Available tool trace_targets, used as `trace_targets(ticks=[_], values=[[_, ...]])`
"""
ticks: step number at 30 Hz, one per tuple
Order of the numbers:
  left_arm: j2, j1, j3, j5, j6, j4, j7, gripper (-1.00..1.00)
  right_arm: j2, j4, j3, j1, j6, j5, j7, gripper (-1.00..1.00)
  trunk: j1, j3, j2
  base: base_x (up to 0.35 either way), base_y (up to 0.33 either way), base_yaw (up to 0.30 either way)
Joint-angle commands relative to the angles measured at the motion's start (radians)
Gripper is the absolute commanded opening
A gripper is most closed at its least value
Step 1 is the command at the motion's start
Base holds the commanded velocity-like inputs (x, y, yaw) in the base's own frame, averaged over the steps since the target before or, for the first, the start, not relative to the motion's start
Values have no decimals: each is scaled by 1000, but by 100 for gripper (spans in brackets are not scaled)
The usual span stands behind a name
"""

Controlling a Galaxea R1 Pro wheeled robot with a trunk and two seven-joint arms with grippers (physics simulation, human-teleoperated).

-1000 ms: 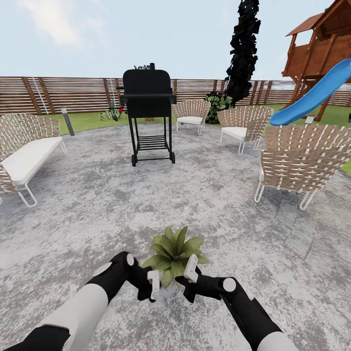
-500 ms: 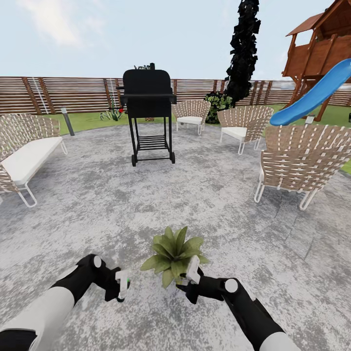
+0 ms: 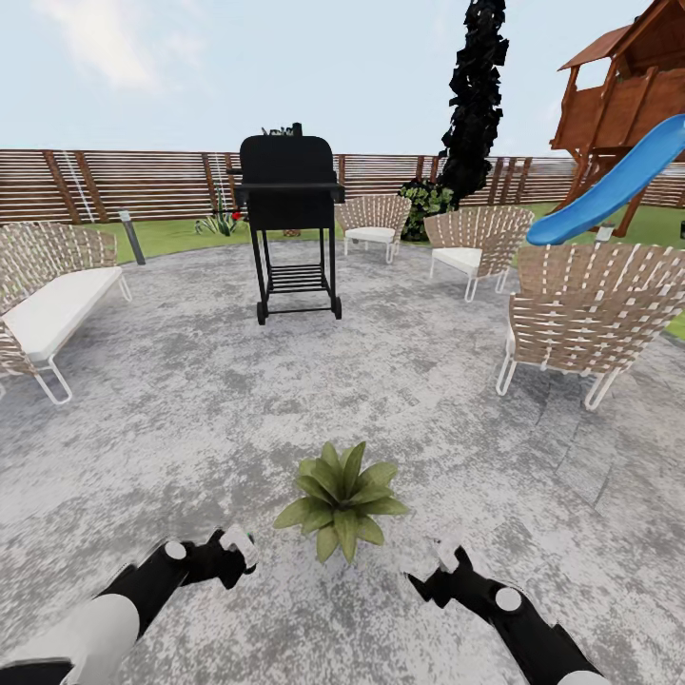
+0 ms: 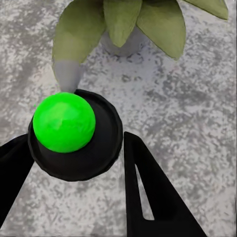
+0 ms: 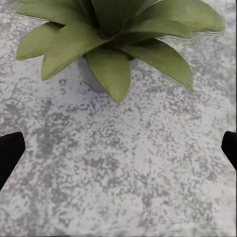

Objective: Pick up the pesticide atomizer in the garden and spray insectifuge to fully cover both potted plants in the garden.

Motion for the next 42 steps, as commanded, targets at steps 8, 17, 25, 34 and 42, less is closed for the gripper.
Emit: trace_targets(ticks=[8,17,25,34,42], values=[[-30,2,5,46,-29,105,100,-100,-2,205,-52,27,-150,-59,-335,100,0,-1,0,0,0,0],[-29,57,17,148,90,160,233,-100,-28,313,-108,77,-174,-240,-366,100,0,-1,0,0,0,0],[-30,60,21,258,185,150,257,-100,-43,348,-110,78,-173,-242,-366,100,0,-1,0,-11,-18,0],[-32,58,23,301,232,142,292,-100,-42,349,-107,78,-174,-242,-366,100,0,-1,0,-197,-184,0],[-65,59,63,319,249,143,342,-100,-42,350,-109,78,-175,-242,-366,100,0,-1,0,-247,-199,131]])
